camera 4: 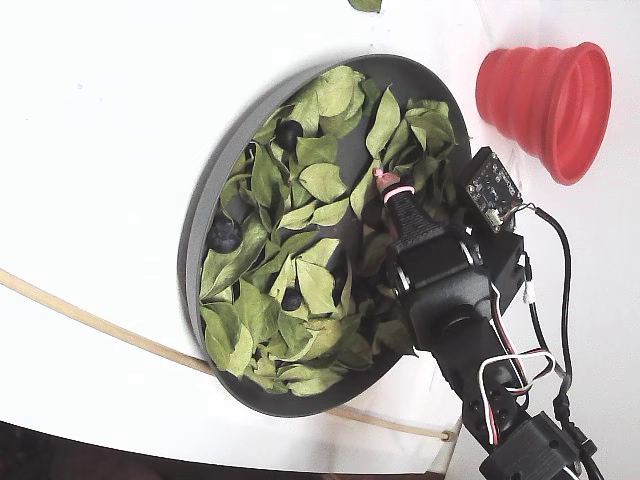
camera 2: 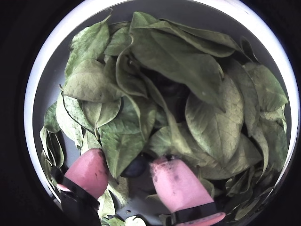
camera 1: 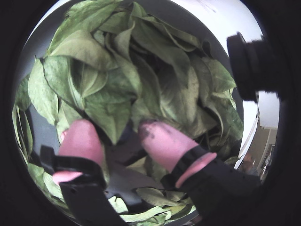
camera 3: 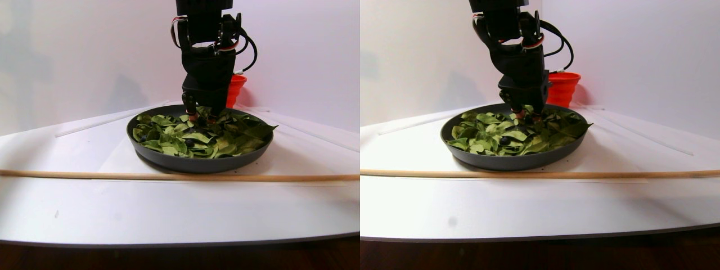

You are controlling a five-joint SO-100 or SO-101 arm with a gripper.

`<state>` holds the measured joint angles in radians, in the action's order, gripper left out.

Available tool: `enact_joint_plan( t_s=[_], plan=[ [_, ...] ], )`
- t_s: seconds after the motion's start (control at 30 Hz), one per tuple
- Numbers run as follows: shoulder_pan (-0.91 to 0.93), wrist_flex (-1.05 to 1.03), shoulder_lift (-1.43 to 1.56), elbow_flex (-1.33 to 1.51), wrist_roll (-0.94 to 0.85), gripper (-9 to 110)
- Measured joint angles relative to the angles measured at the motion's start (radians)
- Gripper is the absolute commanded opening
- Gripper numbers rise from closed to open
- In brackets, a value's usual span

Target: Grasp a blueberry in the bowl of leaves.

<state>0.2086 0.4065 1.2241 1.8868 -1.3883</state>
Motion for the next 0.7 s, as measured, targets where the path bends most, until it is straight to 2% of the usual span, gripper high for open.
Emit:
enact_joint_plan(
  t_s=[0.7],
  plan=[
    [0.006,0.000,-0.041,-0.032,0.014,11]
  ],
)
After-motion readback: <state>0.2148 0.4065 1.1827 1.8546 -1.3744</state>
